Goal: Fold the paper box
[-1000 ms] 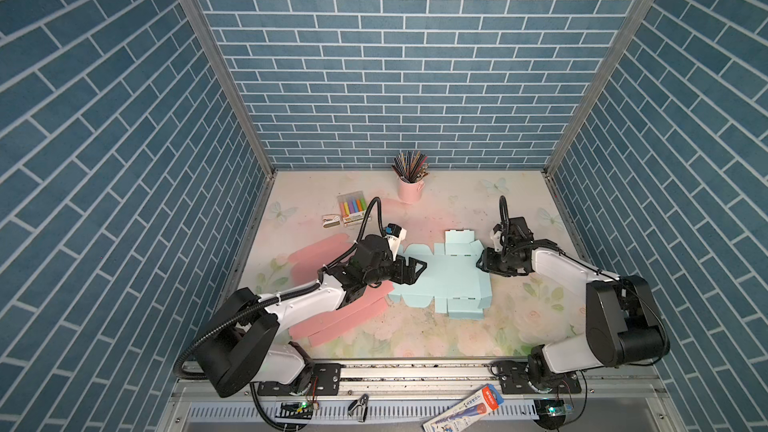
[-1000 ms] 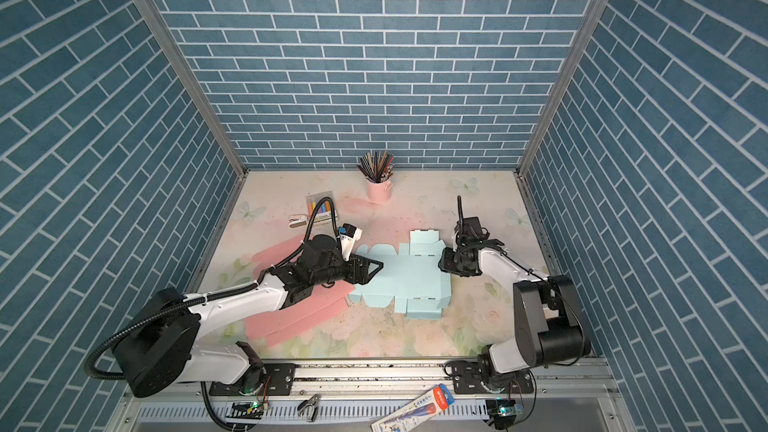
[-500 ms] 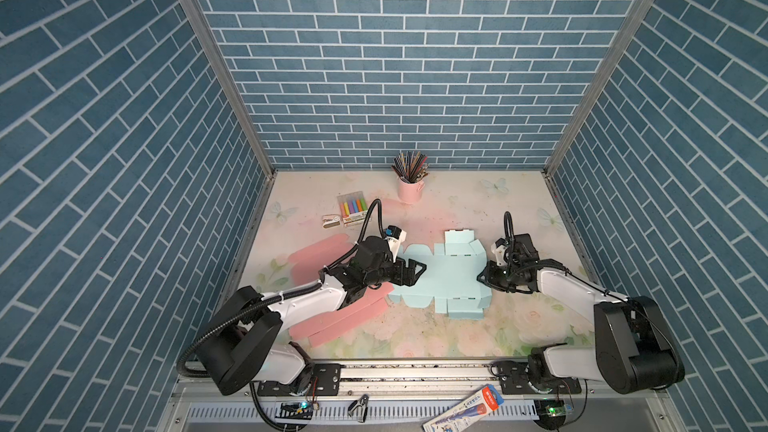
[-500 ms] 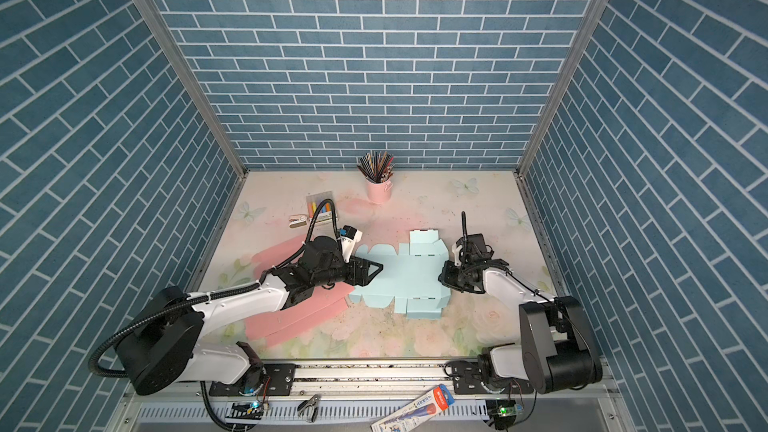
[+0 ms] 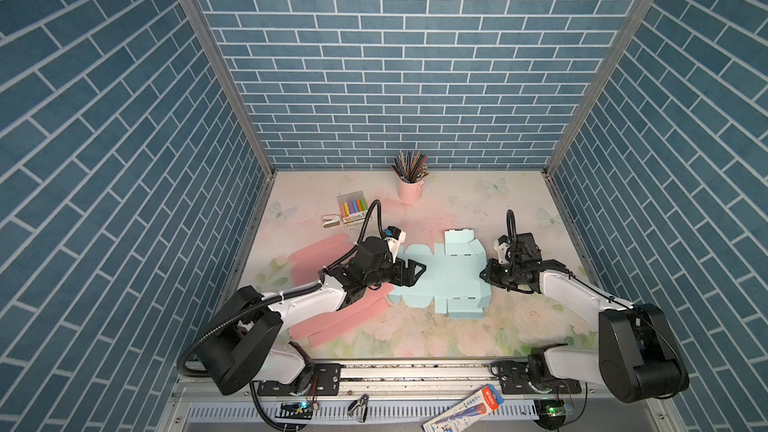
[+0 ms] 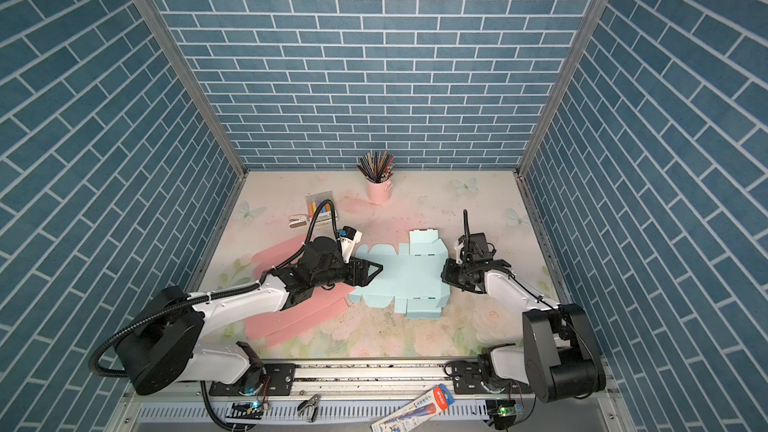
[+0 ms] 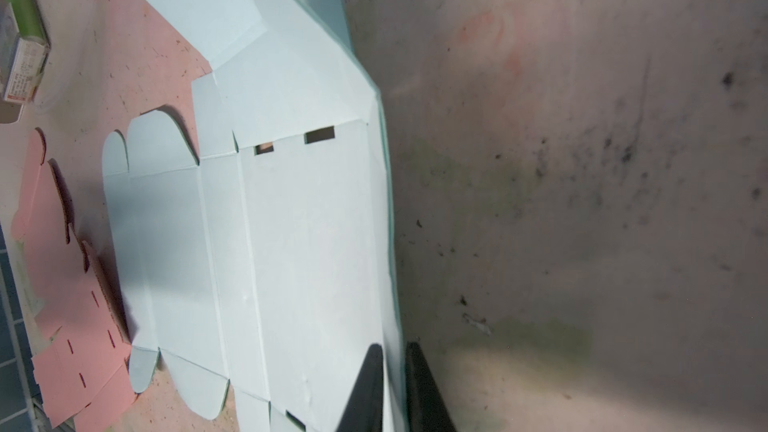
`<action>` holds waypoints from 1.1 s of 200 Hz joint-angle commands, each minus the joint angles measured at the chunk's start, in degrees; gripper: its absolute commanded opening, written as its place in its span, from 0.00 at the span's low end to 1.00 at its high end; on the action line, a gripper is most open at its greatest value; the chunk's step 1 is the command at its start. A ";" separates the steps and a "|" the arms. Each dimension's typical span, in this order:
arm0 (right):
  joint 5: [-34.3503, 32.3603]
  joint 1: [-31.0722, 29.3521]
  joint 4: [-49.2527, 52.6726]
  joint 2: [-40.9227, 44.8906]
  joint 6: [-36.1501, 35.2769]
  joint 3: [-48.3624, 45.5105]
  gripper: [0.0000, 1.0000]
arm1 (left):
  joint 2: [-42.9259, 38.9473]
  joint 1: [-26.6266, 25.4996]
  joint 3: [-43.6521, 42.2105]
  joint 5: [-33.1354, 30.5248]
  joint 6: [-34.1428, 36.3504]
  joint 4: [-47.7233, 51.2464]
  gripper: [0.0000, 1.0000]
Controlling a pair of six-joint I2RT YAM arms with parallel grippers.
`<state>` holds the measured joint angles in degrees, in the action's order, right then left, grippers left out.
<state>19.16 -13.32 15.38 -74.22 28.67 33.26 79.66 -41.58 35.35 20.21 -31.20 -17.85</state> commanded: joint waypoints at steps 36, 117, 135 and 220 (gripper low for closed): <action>-7.35 0.23 6.81 1.56 -4.55 4.00 0.00 | 1.42 0.25 1.53 0.97 -0.50 -1.04 0.82; -17.83 -7.14 22.33 -0.98 -17.74 20.11 0.00 | 5.60 0.28 9.07 4.52 -1.59 2.09 0.49; -18.96 -10.50 21.81 -1.06 -21.11 21.80 0.00 | 7.88 0.35 11.26 5.84 -3.59 -0.75 0.34; -22.21 -18.03 19.30 0.05 -32.10 23.43 0.00 | 24.03 1.52 26.34 3.26 -7.58 -4.91 0.00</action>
<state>-1.34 -30.57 33.47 -74.76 2.57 55.02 101.25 -40.97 57.87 25.12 -37.95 -20.95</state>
